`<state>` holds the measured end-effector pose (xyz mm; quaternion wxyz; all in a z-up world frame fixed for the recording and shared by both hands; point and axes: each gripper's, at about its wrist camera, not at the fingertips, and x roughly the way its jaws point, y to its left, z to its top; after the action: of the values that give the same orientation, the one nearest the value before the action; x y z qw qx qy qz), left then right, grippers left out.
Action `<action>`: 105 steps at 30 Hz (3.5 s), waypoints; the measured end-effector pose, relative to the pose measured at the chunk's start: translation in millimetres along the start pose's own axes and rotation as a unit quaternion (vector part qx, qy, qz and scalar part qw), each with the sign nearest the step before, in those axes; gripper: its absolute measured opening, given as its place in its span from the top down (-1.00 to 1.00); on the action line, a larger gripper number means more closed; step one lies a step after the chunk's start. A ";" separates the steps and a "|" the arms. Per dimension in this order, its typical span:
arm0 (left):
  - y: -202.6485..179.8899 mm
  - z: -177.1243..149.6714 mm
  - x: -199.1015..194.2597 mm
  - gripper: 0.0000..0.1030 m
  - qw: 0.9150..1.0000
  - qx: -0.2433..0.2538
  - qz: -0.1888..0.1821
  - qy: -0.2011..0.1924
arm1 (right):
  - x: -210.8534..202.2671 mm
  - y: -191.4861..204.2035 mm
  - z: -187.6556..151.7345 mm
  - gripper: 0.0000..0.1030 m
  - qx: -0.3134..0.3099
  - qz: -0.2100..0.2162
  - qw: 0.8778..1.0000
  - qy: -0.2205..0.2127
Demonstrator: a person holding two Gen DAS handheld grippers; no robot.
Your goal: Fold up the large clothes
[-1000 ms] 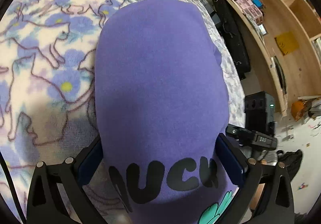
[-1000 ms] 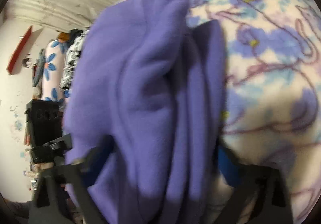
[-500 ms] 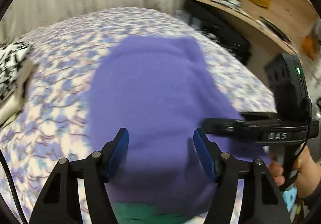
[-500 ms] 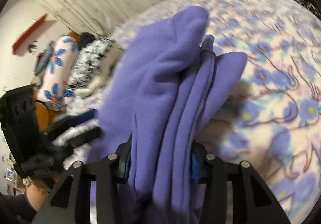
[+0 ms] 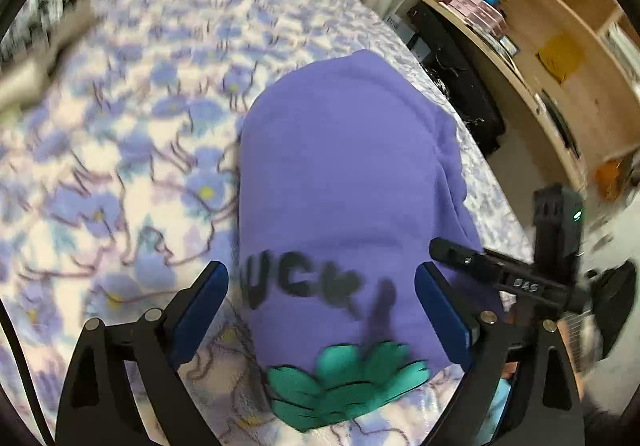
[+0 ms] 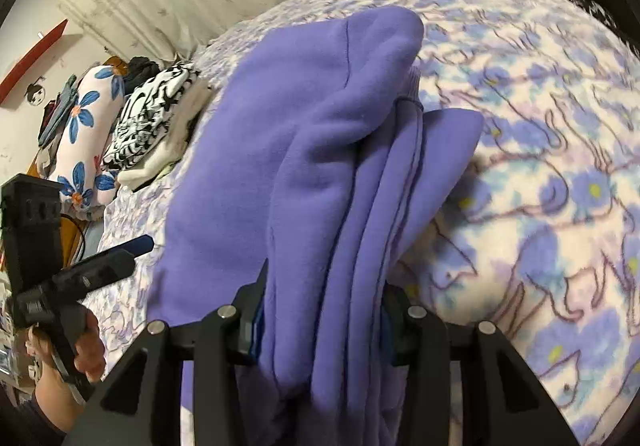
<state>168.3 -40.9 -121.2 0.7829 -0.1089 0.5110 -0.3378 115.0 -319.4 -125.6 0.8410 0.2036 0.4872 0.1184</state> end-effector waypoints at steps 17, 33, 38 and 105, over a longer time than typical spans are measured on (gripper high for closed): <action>27.1 27.6 96.9 -0.99 0.982 -0.037 -0.159 0.096 | 16.1 -47.6 -4.9 0.17 0.052 0.076 0.996 0.015; 10.4 53.4 -64.7 -0.93 0.995 0.011 -0.097 -0.016 | -18.0 79.1 26.6 0.20 -0.025 0.094 0.994 -0.043; 68.6 91.1 -172.0 -0.93 0.996 -0.010 -0.062 -0.058 | 0.0 179.7 76.6 0.20 -0.066 0.138 0.987 -0.055; 33.3 -36.9 -328.1 -0.99 0.945 -0.034 0.248 -0.211 | -42.0 320.3 4.6 -0.30 -0.171 -0.015 0.985 -0.029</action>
<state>68.1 200.4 83.3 0.9277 -0.0744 0.3560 -0.0846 97.9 -52.4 55.4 0.8790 0.0533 0.4378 0.1814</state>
